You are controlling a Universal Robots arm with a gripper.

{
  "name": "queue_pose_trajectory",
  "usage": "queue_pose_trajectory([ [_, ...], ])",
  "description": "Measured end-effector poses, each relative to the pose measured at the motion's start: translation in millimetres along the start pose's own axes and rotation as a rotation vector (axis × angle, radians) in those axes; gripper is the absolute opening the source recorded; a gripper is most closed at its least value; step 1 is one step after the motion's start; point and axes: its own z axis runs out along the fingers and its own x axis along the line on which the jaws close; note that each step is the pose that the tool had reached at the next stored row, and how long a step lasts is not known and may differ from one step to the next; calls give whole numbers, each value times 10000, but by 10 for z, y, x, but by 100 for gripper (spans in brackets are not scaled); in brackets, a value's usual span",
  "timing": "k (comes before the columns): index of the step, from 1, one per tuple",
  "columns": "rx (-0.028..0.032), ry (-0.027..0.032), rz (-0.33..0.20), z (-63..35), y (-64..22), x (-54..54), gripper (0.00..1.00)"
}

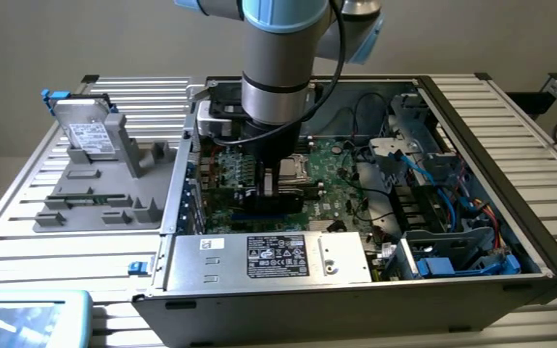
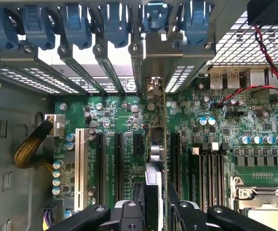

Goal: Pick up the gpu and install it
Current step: 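Insert the gpu into the slot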

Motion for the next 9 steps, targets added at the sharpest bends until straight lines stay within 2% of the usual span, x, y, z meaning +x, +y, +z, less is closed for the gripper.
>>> queue_pose_trajectory([
  [9, 0, 0, 0, 8, 1, 0, 29],
])
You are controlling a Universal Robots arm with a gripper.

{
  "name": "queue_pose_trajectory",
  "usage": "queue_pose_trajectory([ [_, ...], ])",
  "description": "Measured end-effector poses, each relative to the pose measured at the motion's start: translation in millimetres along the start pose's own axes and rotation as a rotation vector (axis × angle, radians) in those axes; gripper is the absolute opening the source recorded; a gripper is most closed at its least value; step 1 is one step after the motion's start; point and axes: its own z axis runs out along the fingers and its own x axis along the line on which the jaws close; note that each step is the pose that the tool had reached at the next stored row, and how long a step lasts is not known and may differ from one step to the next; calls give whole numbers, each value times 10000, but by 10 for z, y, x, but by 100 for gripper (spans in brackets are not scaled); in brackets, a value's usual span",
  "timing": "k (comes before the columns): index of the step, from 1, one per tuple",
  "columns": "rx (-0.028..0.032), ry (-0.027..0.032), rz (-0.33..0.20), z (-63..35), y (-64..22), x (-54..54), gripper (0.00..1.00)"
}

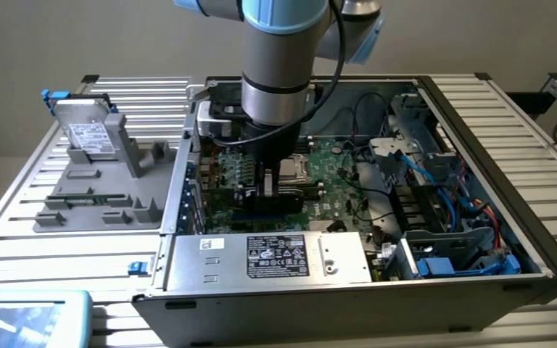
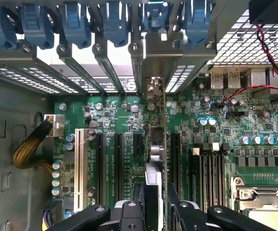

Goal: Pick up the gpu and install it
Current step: 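Insert the gpu into the slot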

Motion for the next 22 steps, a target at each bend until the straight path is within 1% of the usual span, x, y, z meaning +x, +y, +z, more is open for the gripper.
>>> queue_pose_trajectory([
  [7, 21, -1, -17, 1, 2, -1, 29],
  [22, 22, 3, -39, 2, 21, -2, 29],
])
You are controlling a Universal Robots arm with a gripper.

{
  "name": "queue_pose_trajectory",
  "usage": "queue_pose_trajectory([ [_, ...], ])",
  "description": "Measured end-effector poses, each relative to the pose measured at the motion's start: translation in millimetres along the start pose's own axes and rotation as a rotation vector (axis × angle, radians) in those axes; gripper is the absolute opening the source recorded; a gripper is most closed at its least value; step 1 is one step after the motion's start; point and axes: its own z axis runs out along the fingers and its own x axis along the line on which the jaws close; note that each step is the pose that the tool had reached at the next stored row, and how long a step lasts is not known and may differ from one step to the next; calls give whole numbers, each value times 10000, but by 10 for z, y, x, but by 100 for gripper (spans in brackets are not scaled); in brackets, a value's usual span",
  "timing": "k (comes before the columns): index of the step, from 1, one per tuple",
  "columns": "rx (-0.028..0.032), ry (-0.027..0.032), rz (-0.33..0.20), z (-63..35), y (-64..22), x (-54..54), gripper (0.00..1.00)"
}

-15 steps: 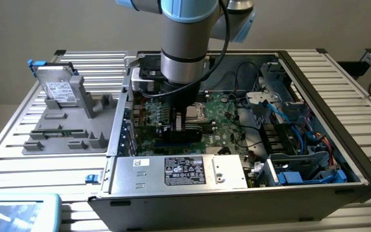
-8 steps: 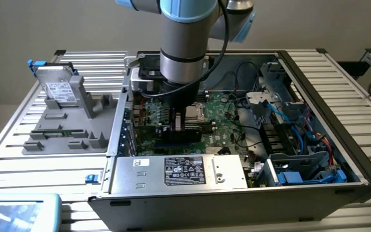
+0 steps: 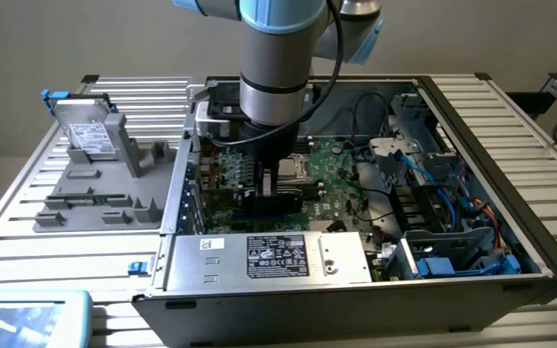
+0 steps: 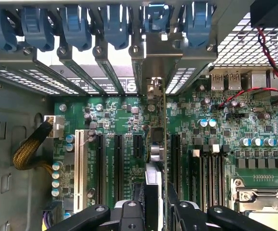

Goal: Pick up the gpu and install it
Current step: 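Insert the gpu into the slot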

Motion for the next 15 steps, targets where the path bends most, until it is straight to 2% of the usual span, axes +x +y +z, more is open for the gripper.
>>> queue_pose_trajectory([
  [11, 6, 8, 0, 1, 5, -2, 29],
  [15, 34, 19, 2, 4, 8, -3, 29],
])
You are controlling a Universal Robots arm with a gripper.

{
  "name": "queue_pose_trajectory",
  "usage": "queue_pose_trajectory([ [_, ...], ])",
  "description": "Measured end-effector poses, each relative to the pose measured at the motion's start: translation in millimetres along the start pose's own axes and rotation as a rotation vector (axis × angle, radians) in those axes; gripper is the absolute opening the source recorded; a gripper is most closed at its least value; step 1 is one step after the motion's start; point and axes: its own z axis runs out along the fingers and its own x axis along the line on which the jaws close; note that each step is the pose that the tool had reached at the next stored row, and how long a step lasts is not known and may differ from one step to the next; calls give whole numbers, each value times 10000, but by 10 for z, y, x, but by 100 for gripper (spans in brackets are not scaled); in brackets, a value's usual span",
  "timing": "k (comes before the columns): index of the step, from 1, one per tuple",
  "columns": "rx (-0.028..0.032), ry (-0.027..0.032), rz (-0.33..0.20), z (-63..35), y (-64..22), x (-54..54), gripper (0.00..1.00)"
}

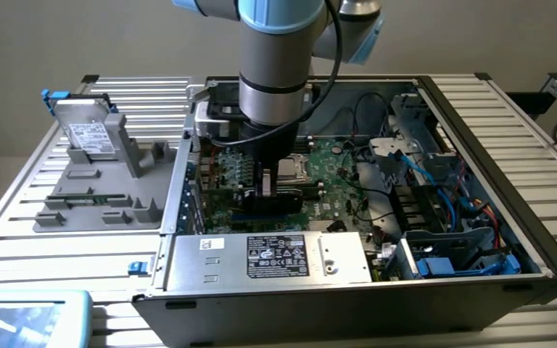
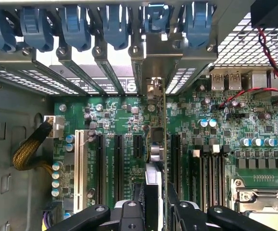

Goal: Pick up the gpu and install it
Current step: 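Insert the gpu into the slot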

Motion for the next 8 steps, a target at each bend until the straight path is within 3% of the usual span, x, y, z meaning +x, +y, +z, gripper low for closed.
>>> queue_pose_trajectory([
  [8, 3, 1, -4, 2, 0, 0, 29],
])
